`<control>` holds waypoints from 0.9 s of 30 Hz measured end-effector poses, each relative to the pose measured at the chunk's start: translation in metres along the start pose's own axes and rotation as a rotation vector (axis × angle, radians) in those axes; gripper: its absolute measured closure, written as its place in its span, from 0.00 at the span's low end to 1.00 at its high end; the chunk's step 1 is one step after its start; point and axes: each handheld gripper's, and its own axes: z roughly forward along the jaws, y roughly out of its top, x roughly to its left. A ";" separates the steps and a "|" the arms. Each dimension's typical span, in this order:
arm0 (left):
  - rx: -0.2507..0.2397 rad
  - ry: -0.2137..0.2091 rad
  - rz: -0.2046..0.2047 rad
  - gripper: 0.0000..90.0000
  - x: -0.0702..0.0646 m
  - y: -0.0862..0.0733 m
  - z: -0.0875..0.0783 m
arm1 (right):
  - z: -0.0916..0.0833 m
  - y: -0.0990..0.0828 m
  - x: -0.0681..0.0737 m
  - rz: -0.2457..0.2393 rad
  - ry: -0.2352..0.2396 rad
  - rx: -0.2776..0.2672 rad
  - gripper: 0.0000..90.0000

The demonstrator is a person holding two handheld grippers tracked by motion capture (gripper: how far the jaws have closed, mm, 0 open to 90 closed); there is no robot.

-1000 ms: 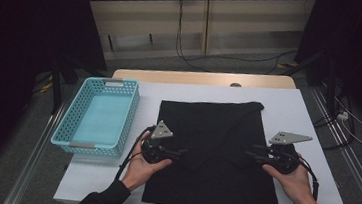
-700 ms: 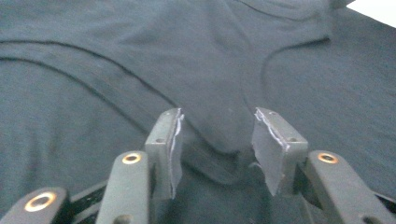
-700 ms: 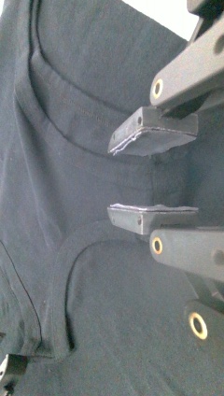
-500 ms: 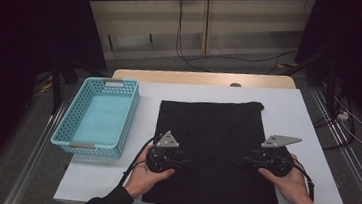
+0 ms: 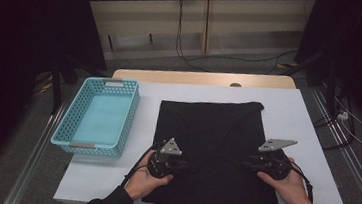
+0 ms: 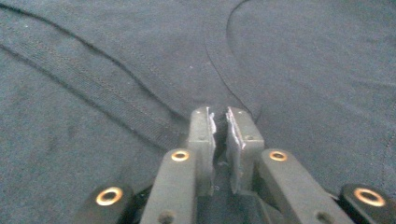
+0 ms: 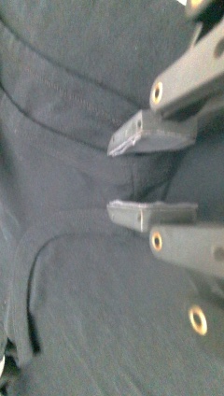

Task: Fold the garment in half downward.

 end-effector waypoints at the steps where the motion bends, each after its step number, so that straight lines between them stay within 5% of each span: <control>1: -0.002 -0.008 -0.001 0.93 0.000 0.000 0.000 | 0.000 0.000 0.000 -0.006 0.013 0.001 0.84; 5: -0.017 -0.014 -0.010 0.95 0.002 0.000 -0.003 | -0.003 0.001 0.003 -0.021 0.021 -0.010 0.94; 15: -0.136 -0.022 -0.071 0.95 0.008 0.001 -0.030 | -0.028 0.003 0.003 -0.003 0.021 -0.128 0.95; 27: -0.195 -0.038 -0.056 0.95 0.000 -0.002 -0.045 | -0.046 0.001 0.014 -0.011 0.047 -0.176 0.96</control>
